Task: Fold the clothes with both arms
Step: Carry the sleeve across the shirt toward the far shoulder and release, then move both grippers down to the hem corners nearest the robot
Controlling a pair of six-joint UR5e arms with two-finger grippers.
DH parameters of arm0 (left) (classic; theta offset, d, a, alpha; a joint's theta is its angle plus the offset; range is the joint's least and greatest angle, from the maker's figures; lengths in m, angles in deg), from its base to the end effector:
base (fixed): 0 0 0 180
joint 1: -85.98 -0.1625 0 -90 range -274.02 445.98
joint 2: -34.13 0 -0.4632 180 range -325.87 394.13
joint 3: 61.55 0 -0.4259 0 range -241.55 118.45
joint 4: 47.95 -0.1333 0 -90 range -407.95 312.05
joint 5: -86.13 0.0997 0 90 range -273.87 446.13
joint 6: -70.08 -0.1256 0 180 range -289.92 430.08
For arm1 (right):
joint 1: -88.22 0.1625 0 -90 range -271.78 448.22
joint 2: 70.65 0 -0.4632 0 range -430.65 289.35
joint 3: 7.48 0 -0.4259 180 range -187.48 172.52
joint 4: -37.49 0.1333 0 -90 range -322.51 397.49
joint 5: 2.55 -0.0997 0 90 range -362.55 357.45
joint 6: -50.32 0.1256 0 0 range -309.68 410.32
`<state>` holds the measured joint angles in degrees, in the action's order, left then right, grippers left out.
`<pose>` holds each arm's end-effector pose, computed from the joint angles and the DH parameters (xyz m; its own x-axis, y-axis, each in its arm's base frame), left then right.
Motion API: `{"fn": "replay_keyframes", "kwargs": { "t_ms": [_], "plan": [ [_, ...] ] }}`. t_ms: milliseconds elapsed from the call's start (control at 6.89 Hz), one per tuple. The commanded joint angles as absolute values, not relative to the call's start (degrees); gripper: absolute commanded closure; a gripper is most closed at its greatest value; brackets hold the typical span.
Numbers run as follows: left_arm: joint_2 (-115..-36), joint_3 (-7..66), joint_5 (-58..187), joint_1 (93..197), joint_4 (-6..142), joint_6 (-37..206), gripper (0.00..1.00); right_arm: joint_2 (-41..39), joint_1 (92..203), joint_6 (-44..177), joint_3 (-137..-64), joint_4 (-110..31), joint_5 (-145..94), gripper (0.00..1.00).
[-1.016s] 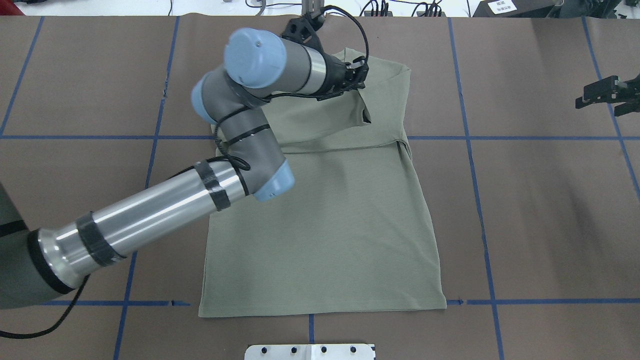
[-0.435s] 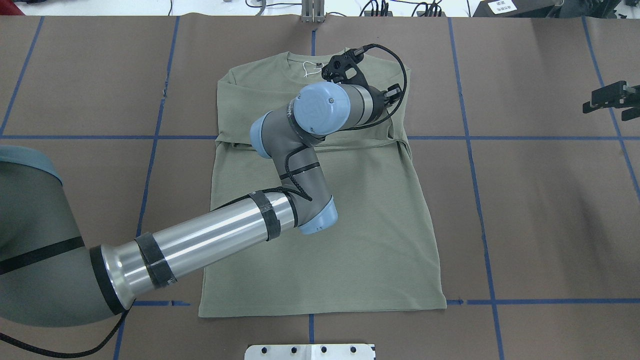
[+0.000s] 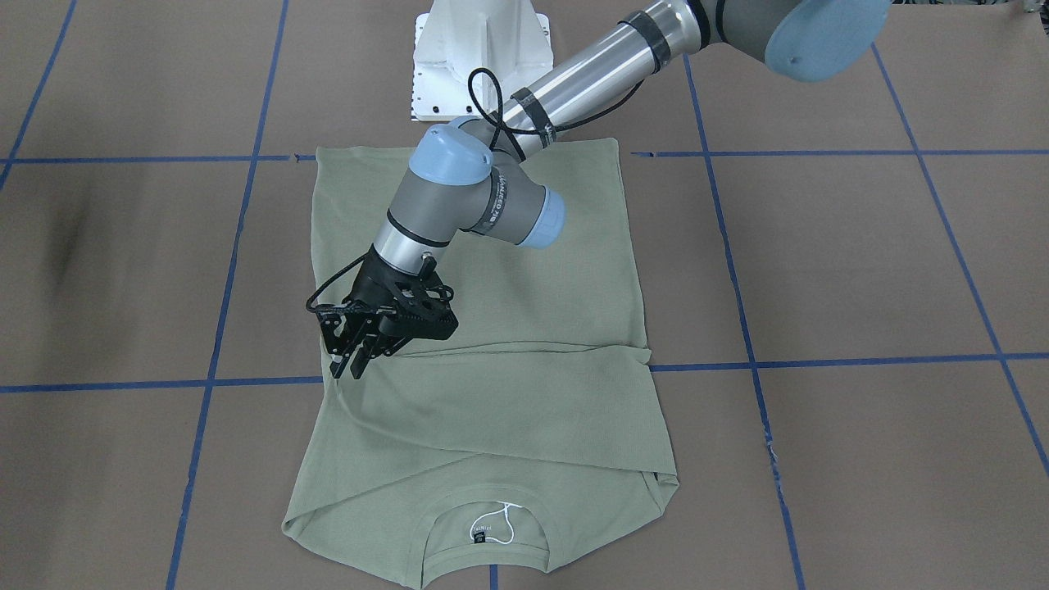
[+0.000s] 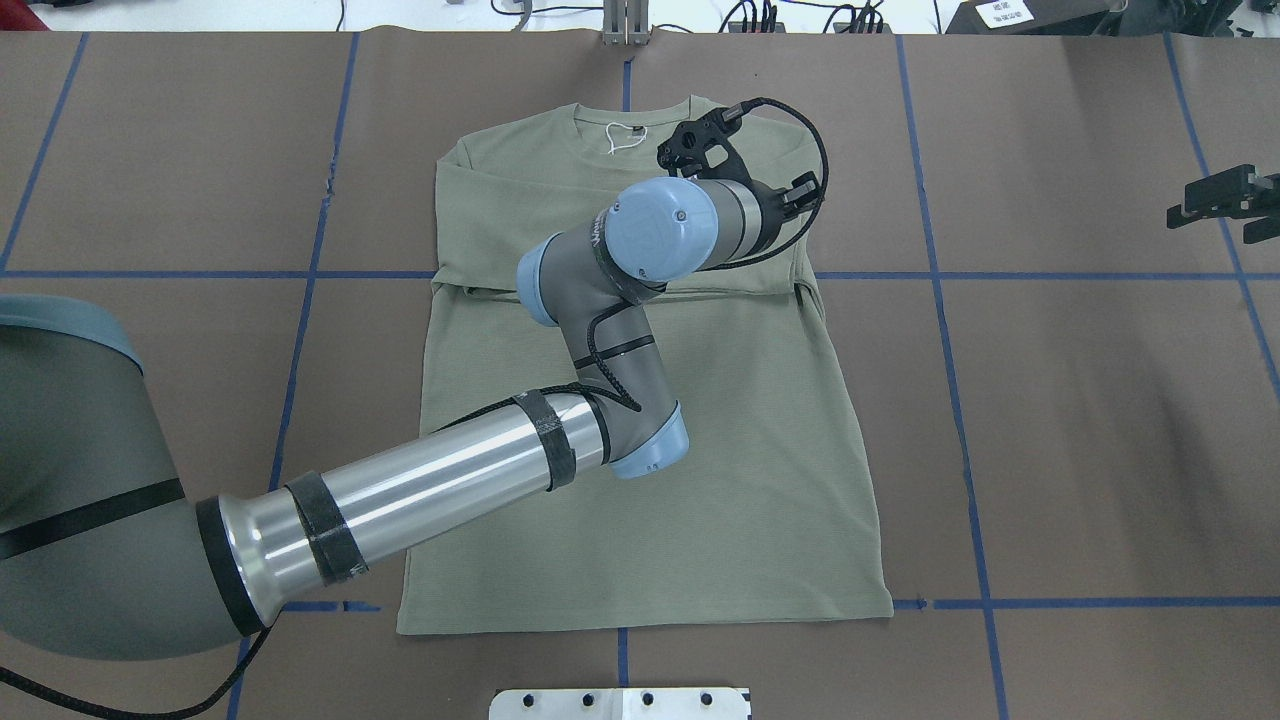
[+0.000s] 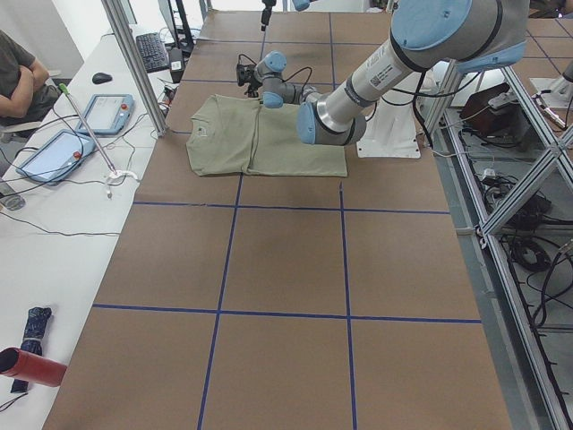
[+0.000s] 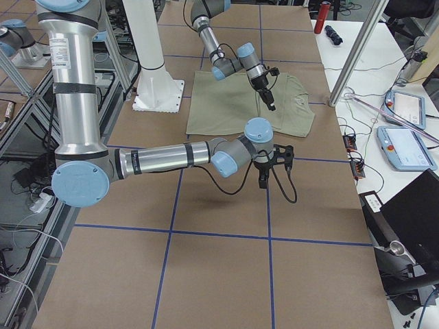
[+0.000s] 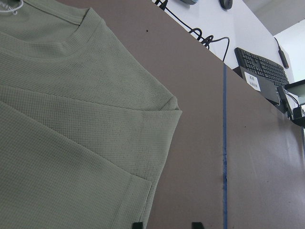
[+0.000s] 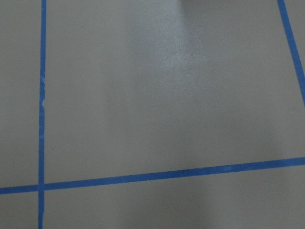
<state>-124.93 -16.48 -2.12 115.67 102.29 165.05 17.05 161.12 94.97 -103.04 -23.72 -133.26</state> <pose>0.7626 -0.5927 0.0670 0.0397 -0.1223 -0.9917 0.5269 0.8458 -0.0832 -0.1206 -0.5669 0.5840 0.5998 0.1156 0.7918 -0.2609 0.9637 0.0569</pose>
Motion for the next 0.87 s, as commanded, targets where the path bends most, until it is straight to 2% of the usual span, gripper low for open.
{"fn": "replay_keyframes", "kwargs": {
  "t_ms": [0, 290, 581, 726],
  "plan": [
    [-118.0, -4.2, -6.8, 115.9, 102.3, 166.6, 0.3, 16.7, 159.8, 98.1, -104.9, -22.9, -134.9, 0.0],
    [-105.7, 14.1, -12.3, 116.1, 95.7, 166.1, 0.3, 17.1, 149.2, 122.2, -109.2, -14.1, -131.3, 0.0],
    [-94.6, 31.6, -15.8, 116.6, 86.4, 161.9, 0.31, 20.2, 133.7, 136.9, -118.6, -14.4, -116.1, 0.0],
    [-89.3, 37.7, -17.6, 116.7, 84.4, 161.7, 0.3, 22.5, 128.0, 142.7, -122.1, -14.5, -112.4, 0.0]
  ]
}}
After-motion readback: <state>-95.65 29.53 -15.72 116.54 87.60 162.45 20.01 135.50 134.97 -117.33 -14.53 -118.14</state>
